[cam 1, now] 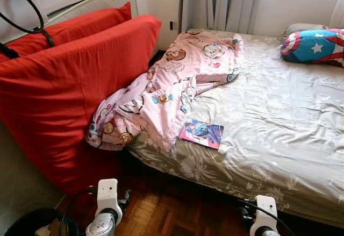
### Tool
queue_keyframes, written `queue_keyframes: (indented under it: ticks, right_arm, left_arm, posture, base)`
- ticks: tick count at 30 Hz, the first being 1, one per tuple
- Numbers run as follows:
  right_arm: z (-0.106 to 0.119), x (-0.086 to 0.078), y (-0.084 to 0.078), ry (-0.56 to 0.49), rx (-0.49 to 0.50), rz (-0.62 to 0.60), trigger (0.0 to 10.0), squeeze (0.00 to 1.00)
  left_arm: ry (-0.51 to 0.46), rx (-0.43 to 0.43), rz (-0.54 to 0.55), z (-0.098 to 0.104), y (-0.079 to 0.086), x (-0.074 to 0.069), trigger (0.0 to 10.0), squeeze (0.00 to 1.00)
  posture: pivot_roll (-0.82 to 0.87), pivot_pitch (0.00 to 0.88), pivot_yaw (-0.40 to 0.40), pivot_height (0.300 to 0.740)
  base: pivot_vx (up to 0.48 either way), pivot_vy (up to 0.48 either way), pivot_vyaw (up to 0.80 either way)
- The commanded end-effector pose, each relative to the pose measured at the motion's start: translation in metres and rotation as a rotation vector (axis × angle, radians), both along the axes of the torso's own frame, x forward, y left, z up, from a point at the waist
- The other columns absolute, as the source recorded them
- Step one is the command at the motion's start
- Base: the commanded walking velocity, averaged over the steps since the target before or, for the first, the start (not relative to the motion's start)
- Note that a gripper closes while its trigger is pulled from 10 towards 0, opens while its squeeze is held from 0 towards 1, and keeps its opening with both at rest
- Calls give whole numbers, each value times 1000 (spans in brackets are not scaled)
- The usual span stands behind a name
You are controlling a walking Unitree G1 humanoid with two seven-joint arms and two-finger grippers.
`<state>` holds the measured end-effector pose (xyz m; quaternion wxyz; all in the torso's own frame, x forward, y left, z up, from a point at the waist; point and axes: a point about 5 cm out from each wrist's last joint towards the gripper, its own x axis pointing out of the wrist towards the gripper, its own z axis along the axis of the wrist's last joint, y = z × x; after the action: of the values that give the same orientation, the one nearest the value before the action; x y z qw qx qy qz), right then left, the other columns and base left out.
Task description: Clean up the room
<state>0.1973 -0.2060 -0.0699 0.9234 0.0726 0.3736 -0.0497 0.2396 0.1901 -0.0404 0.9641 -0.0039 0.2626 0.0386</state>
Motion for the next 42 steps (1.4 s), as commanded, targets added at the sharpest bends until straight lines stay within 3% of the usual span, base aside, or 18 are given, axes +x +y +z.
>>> queue_keyframes:
  ticks: [1, 3, 9, 14, 20, 42]
  right_arm:
    - [-2, -3, 1, 1, 11, -14, 10000, 0]
    - [-2, -4, 1, 3, 11, -14, 10000, 0]
    - [-2, -4, 0, 9, 3, -1, 10000, 0]
    - [-2, -5, 0, 12, 0, 1, 10000, 0]
    - [-1, -3, -1, 9, -5, 1, 10000, 0]
    - [-1, -1, -2, 19, -17, 1, 10000, 0]
  left_arm:
    - [65, 41, -41, -5, 2, -5, 10000, 0]
    - [156, 18, -6, -13, 3, -11, 10000, 0]
    - [223, -31, 125, -21, 5, -20, 10000, 0]
    - [278, -48, 117, -24, 4, -22, 10000, 0]
    - [269, -59, 122, -22, 3, -20, 10000, 0]
    - [272, -70, 128, -22, 3, -18, 10000, 0]
  posture:
    - [-189, 0, 33, 740]
    - [-192, 0, 32, 740]
    - [-191, 0, 26, 740]
    - [-195, 0, 23, 740]
    - [-192, 0, 10, 740]
    - [-195, 0, 6, 740]
  base:
    - [0, 0, 0]
    - [0, 0, 0]
    - [0, 0, 0]
    - [0, 0, 0]
    - [0, 0, 0]
    - [287, 0, 0]
